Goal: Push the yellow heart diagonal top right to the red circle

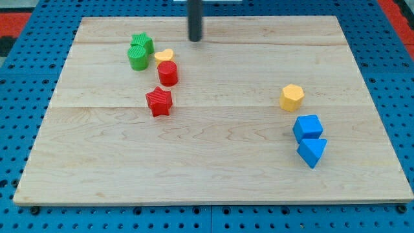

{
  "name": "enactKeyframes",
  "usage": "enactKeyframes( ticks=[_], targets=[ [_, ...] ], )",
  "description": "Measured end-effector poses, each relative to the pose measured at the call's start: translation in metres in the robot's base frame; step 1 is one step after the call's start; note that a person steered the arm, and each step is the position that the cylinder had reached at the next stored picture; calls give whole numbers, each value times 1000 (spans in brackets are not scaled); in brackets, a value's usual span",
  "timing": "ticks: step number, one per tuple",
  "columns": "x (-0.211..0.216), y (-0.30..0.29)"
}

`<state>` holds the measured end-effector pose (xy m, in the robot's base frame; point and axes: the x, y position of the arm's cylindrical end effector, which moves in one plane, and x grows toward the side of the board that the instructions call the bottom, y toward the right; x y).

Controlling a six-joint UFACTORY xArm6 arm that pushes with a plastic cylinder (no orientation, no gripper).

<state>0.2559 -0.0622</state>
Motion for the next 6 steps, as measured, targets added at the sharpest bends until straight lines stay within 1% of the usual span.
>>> enactKeyframes(
  ticks=[1,2,3,4,5,6],
  targets=[
    [19,-51],
    [56,-62],
    [97,-55],
    [91,6],
    [80,-37],
    [61,-43]
  ],
)
